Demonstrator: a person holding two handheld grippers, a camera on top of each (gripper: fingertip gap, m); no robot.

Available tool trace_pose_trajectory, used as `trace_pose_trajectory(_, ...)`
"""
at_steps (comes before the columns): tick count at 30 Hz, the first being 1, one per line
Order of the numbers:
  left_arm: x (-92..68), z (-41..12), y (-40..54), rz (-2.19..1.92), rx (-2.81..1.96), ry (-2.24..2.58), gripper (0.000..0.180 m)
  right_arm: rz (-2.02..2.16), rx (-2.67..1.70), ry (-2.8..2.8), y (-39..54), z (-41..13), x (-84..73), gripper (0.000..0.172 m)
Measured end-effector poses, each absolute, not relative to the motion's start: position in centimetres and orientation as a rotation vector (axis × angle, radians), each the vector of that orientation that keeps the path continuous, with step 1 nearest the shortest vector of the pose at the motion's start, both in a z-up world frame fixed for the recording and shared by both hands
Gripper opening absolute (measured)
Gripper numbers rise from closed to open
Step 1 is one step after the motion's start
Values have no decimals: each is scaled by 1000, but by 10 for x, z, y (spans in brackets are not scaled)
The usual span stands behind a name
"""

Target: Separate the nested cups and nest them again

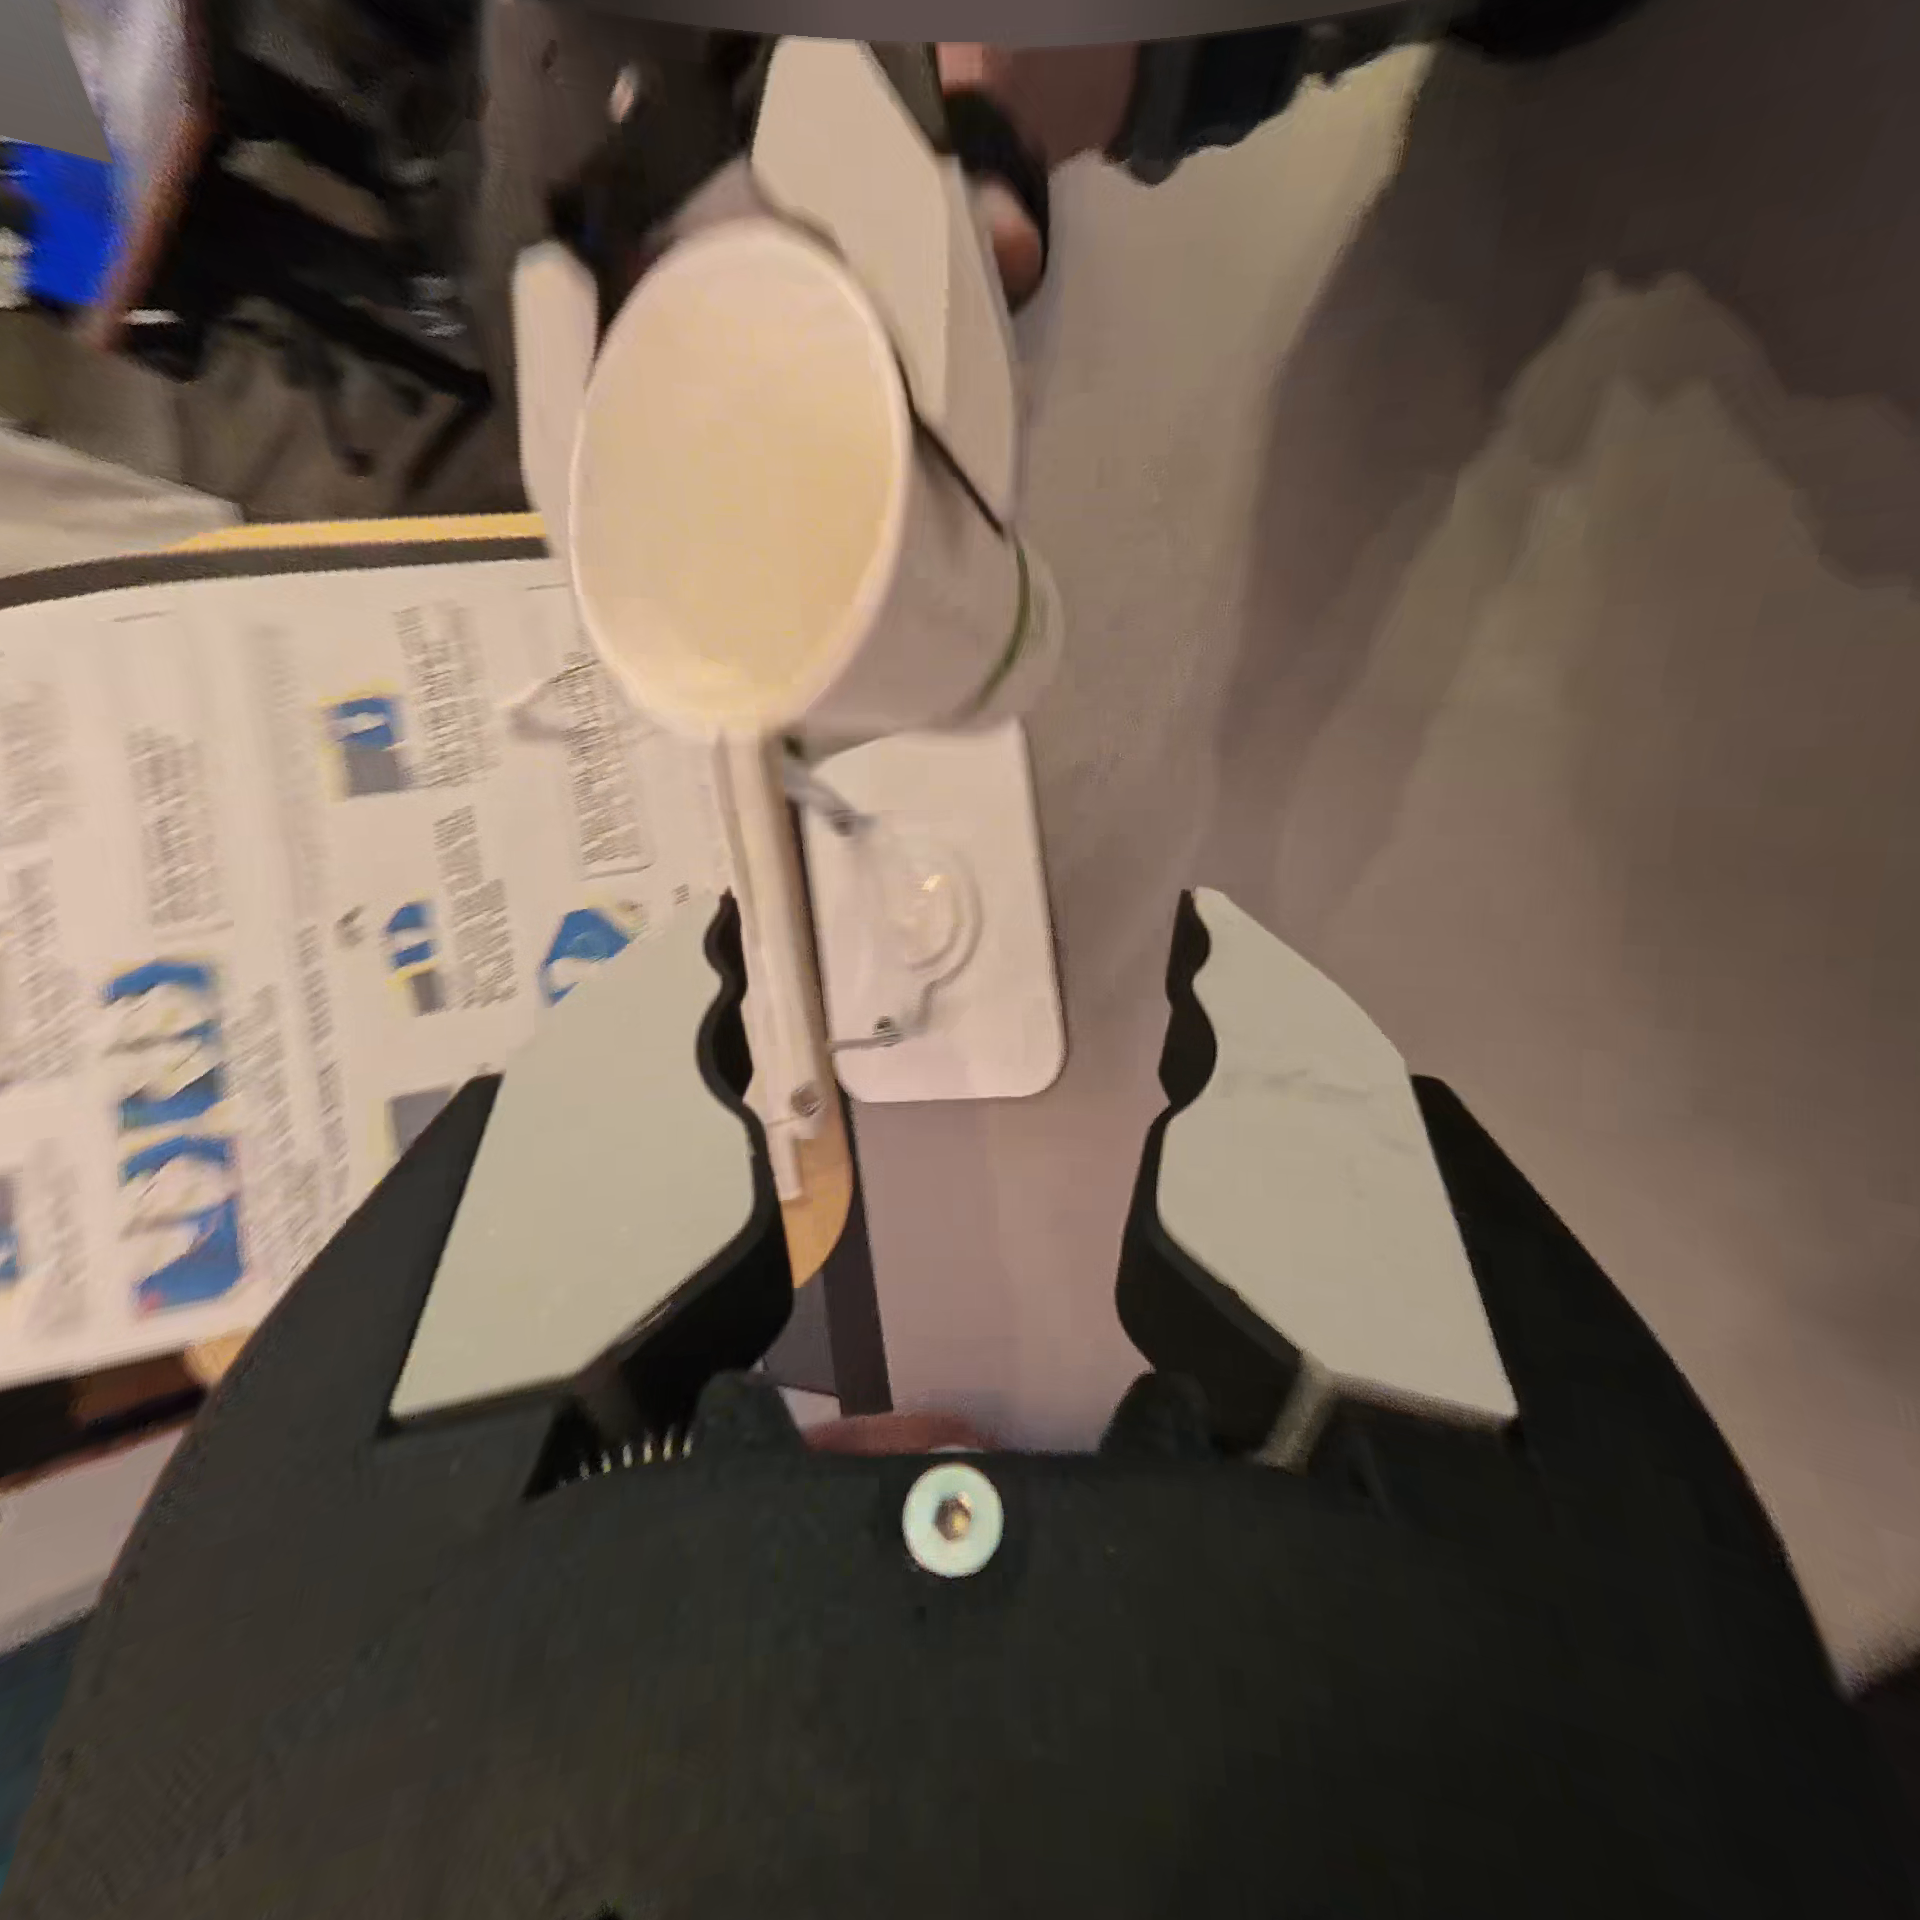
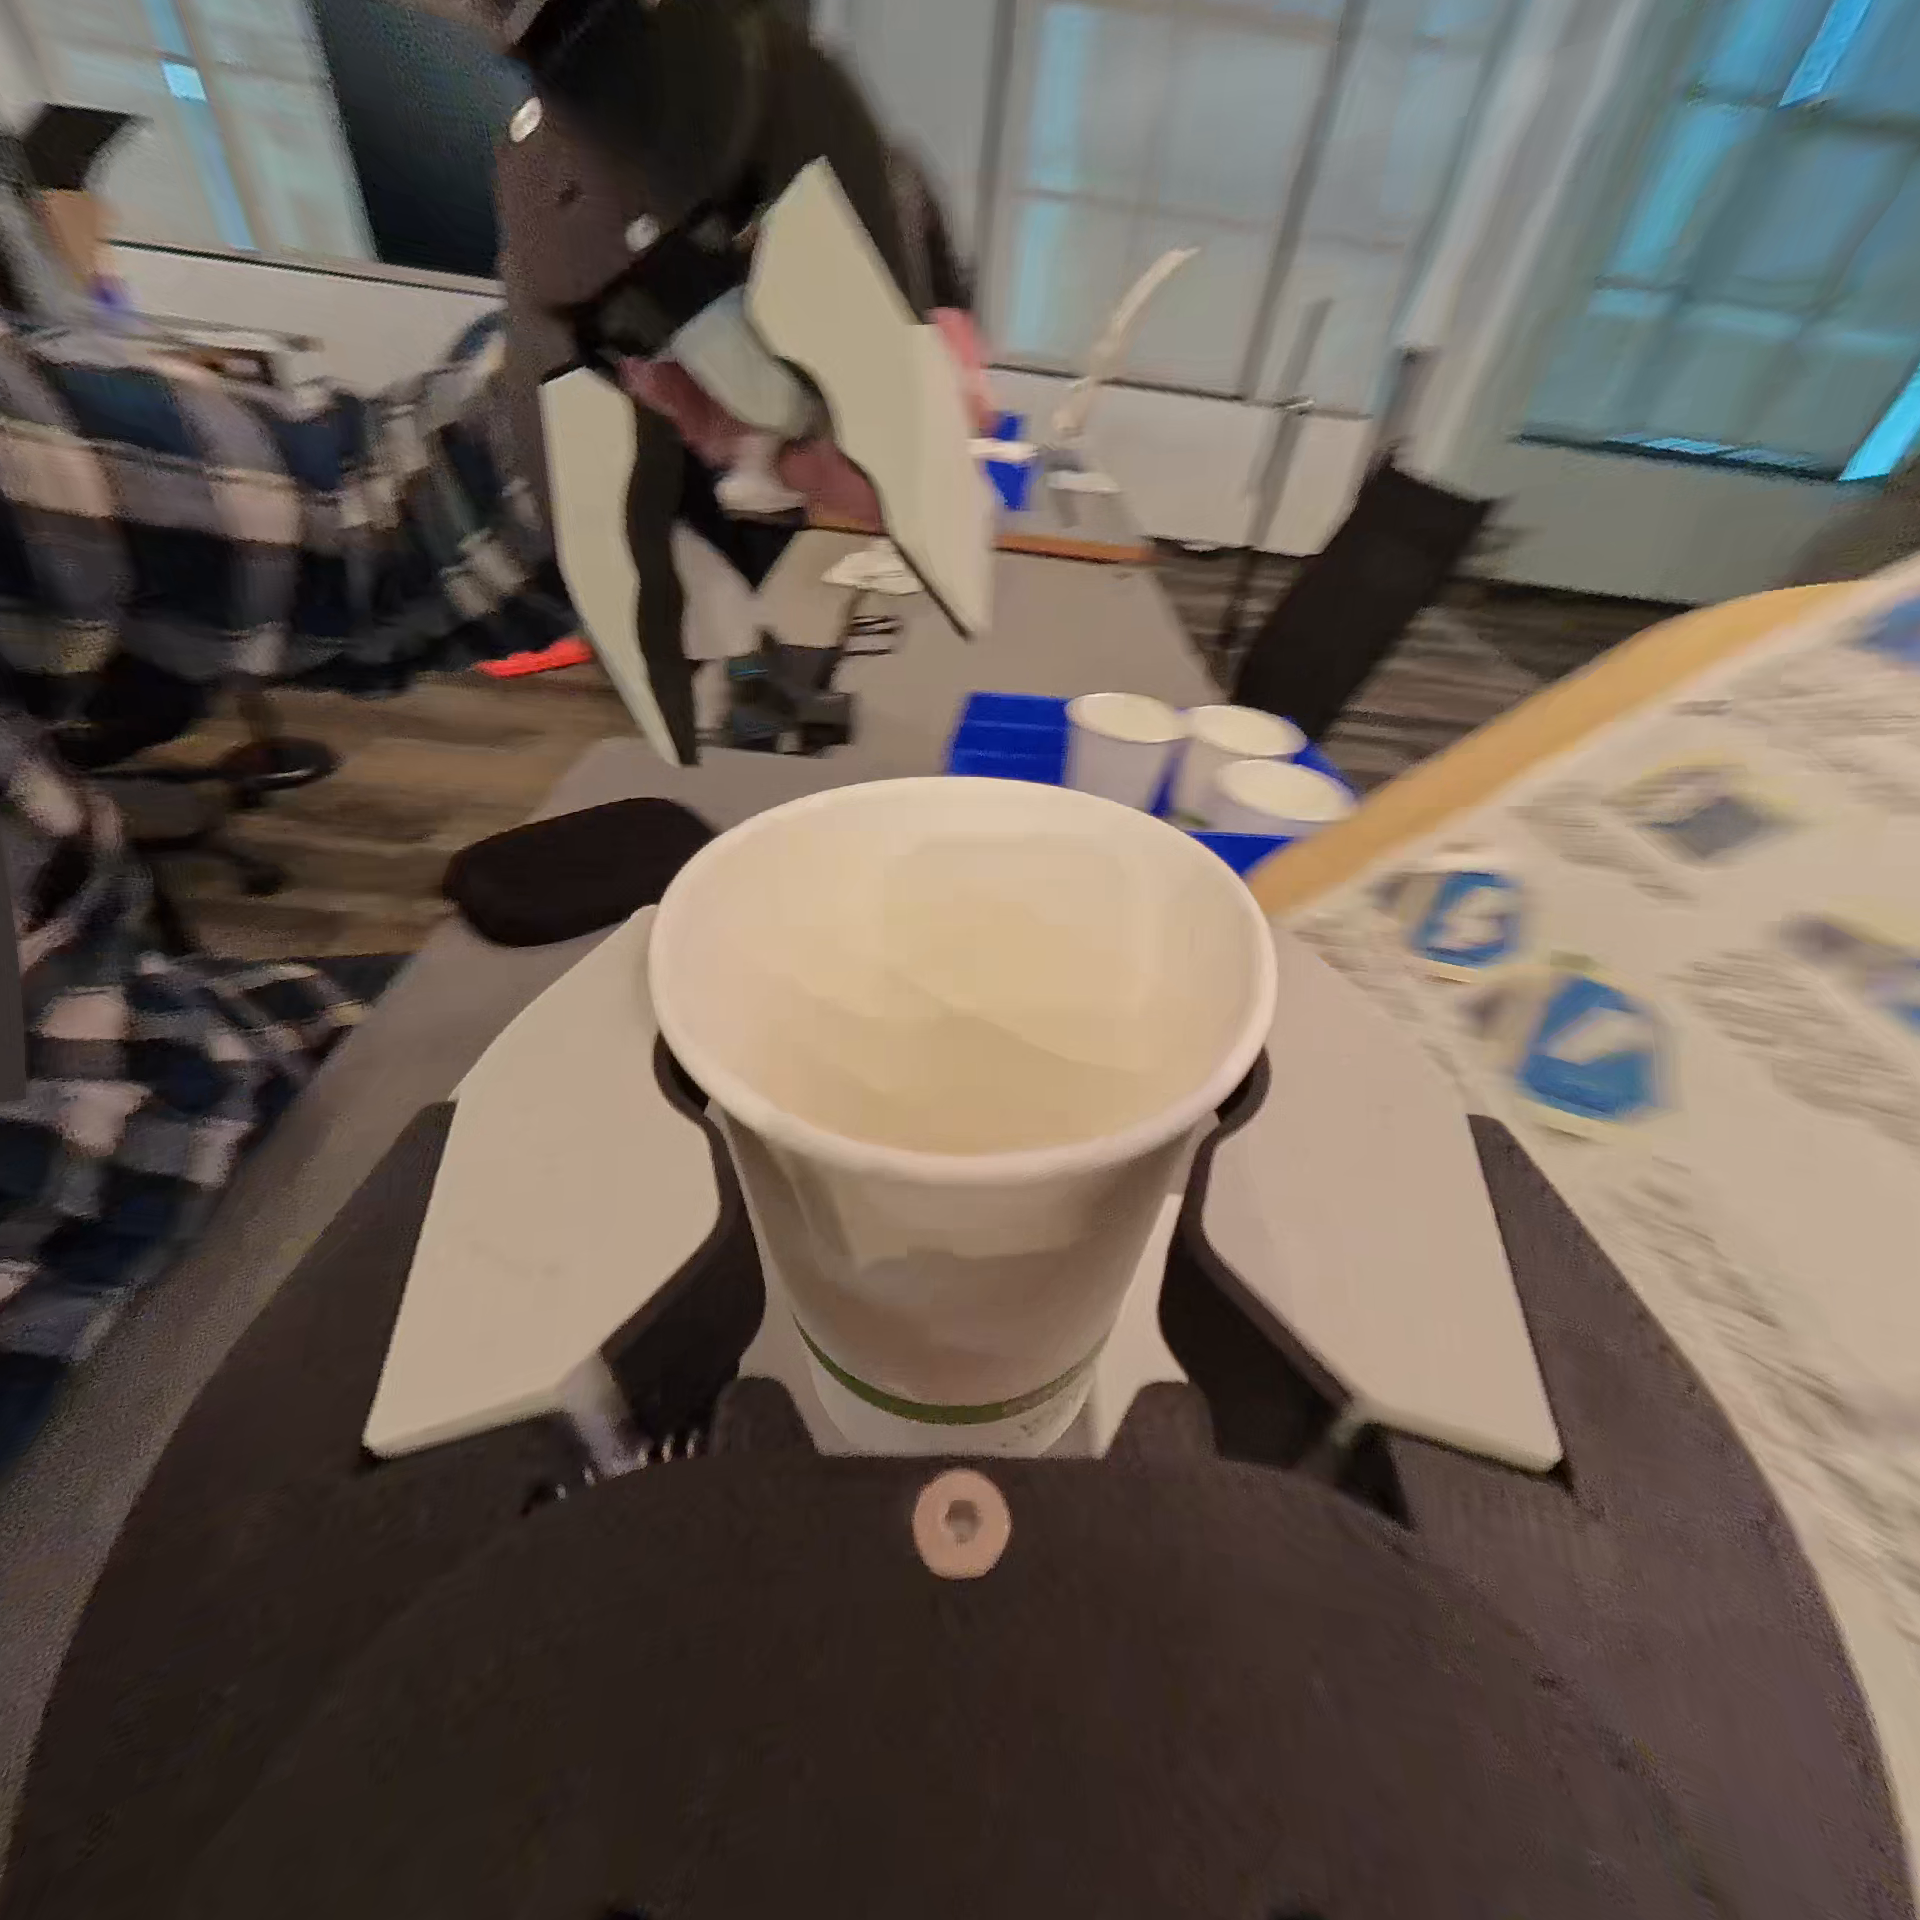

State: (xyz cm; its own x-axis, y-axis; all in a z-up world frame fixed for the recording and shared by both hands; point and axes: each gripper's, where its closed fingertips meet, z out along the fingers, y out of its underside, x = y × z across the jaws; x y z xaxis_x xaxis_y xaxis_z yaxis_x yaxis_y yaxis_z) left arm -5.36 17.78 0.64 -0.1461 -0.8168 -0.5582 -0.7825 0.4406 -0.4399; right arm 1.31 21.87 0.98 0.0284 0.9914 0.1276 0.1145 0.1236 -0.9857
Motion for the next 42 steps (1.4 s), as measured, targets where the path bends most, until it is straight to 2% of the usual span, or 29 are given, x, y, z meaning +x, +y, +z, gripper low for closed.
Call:
trace_pose_trajectory(1,-59,14,182,-50,-1349,1856,78,952,-1218,-1261,236,21,35,98)
trace_pose_trajectory(7,-105,4,188,22,-1442,1668,76,476,-1340,-722,343,61,229,98)
trace_pose_trajectory(10,-119,-10,189,44,-1488,1628,76,251,-1430,-471,376,44,336,98)
trace_pose_trajectory(14,-124,-28,186,25,-1522,1631,74,240,-1449,-228,391,14,420,98)
trace_pose_trajectory(26,-127,-50,195,45,-1569,1655,73,165,-1599,-164,424,-69,454,99)
trace_pose_trajectory(32,-131,-55,195,51,-1583,1671,73,143,-1636,-158,429,-88,456,109)
trace_pose_trajectory(36,-135,-53,197,68,-1589,1668,73,165,-1632,-152,429,-87,456,130)
trace_pose_trajectory(42,-154,-45,207,108,-1620,1615,73,169,-1598,-173,421,-67,452,134)
